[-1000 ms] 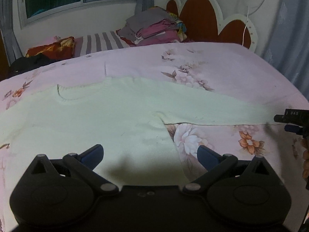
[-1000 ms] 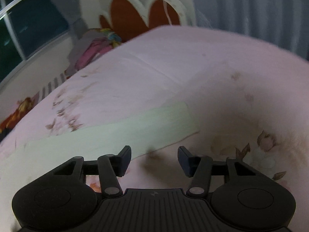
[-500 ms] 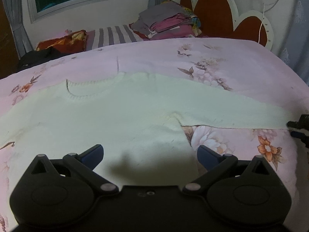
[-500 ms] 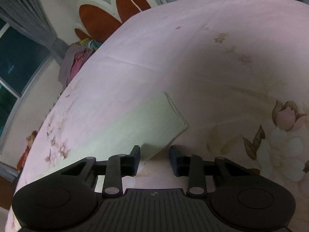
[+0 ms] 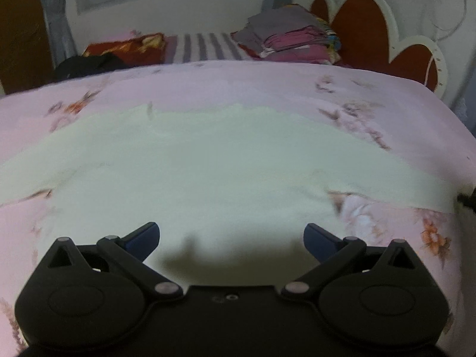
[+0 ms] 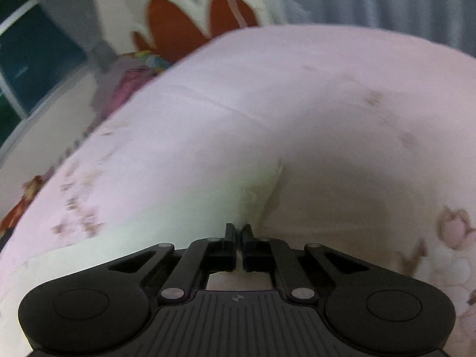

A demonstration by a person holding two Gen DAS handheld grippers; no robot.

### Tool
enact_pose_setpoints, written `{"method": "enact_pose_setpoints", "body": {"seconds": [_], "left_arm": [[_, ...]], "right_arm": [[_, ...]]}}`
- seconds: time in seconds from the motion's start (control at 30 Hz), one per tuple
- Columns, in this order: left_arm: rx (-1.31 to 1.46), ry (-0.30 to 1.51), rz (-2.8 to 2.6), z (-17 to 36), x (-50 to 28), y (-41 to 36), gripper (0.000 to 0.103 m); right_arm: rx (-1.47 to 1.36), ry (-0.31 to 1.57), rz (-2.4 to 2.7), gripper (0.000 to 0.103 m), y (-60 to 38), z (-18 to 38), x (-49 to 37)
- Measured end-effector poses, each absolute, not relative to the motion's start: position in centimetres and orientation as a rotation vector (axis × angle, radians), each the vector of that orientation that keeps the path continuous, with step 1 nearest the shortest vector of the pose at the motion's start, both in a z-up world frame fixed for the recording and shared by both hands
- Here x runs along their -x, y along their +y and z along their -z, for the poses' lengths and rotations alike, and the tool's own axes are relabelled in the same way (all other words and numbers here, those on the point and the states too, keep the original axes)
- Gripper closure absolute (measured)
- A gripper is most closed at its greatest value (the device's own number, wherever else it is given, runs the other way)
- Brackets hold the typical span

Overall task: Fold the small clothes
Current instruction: 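Close the right gripper on the cream sweater sleeve, then fold the held sleeve across the sweater body and open the right gripper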

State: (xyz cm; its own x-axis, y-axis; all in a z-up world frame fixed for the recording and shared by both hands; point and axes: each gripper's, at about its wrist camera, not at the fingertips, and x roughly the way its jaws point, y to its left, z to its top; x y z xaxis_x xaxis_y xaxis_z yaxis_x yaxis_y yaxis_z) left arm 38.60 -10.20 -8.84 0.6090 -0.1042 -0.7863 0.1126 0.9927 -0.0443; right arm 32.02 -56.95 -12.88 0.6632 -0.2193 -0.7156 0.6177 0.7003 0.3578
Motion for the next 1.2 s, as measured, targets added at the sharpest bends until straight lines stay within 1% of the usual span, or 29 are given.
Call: {"method": "enact_pose_setpoints", "body": {"seconds": [0.23, 0.43, 0.57, 0.8, 0.97, 1.1, 1.13, 1.17, 1.2], "left_arm": [[0.018, 0.909, 0.085, 10.3, -38.0, -3.0, 0.0], [0.06, 0.868, 0.062, 10.0, -37.9, 3.6, 0.0], [0.117, 0.859, 0.024, 10.0, -37.6, 8.2, 0.0], [0.199, 0.89, -0.034, 10.5, -36.5, 14.3, 0.0], [0.222, 0.885, -0.051, 10.4, -36.5, 15.9, 0.001], [0.262, 0.879, -0.066, 10.2, -37.1, 16.5, 0.0], [0.269, 0.877, -0.06, 10.2, -37.5, 16.4, 0.0], [0.277, 0.873, -0.05, 10.1, -37.7, 16.4, 0.0], [0.29, 0.868, -0.032, 10.1, -38.2, 16.2, 0.0]], "right_arm": [[-0.5, 0.679, 0.268, 0.1, -46.3, 8.0, -34.5], [-0.364, 0.717, 0.106, 0.1, -34.2, 7.0, -37.2], [-0.301, 0.736, 0.018, 0.1, -26.3, 7.6, -39.2], [-0.24, 0.79, -0.121, 0.1, -15.6, 10.5, -45.3], [-0.226, 0.844, -0.195, 0.1, -11.3, 13.0, -47.4], [-0.303, 0.877, -0.224, 0.099, -10.3, 15.0, -48.1], [-0.297, 0.864, -0.226, 0.092, -10.2, 15.1, -47.8], [-0.276, 0.849, -0.235, 0.082, -10.1, 14.8, -47.5], [-0.253, 0.83, -0.234, 0.048, -10.1, 14.3, -46.9]]}}
